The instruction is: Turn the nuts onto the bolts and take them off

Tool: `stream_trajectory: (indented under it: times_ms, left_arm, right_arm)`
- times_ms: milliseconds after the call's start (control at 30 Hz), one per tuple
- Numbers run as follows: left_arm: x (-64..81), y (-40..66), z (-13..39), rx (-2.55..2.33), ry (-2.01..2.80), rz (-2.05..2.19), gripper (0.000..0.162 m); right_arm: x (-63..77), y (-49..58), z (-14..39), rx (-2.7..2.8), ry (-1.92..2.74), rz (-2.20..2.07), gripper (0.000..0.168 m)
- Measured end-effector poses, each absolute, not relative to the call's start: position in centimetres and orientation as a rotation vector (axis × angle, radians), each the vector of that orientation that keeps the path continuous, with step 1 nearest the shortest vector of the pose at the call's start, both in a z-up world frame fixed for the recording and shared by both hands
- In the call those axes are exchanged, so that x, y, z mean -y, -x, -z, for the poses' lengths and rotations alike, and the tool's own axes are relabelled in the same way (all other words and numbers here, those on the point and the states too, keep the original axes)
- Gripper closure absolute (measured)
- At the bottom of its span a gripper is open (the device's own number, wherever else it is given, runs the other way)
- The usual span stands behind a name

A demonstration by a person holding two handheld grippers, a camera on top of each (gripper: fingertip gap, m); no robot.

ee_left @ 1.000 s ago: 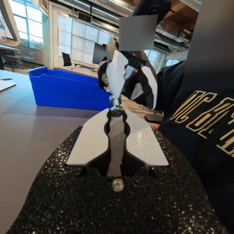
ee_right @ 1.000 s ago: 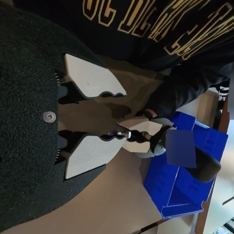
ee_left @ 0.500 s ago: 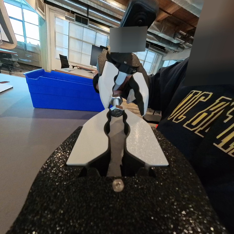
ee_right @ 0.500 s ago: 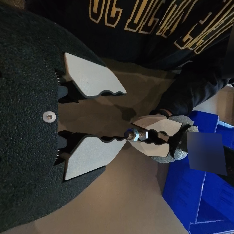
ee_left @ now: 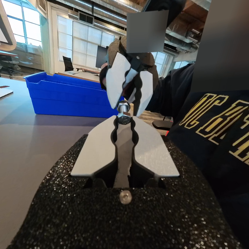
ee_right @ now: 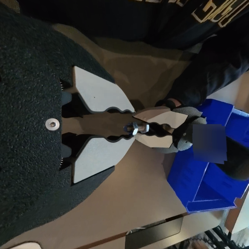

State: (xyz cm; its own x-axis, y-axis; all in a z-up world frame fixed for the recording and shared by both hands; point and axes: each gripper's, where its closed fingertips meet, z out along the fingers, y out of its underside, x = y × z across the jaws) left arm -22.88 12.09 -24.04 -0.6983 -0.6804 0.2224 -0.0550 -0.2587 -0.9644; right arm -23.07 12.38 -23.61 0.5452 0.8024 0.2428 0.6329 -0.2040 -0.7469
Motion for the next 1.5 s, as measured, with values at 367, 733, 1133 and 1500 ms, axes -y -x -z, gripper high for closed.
stream_trajectory:
  times_ms: [367, 733, 1133, 1500]
  left_arm:
    - [-11.9, 22.9, 23.9, -1.57, 0.883, 2.02, 0.121]
    - [-12.6, 22.7, 23.8, -1.525, 0.913, 1.982, 0.148]
    - [-13.5, 21.3, 26.2, -1.613, 1.039, 1.591, 0.162]
    - [-13.2, 21.3, 26.5, -1.642, 1.036, 1.589, 0.162]
  right_arm:
    - [-12.5, 22.3, 24.0, 1.164, 1.953, -0.165, 0.15]
    - [-9.5, 13.2, 19.0, 0.739, 1.953, 0.128, 0.151]
    - [-1.7, -8.1, 26.6, -0.002, 2.448, 0.394, 0.151]
    - [-0.8, -12.9, 32.9, -0.109, 2.754, 0.322, 0.151]
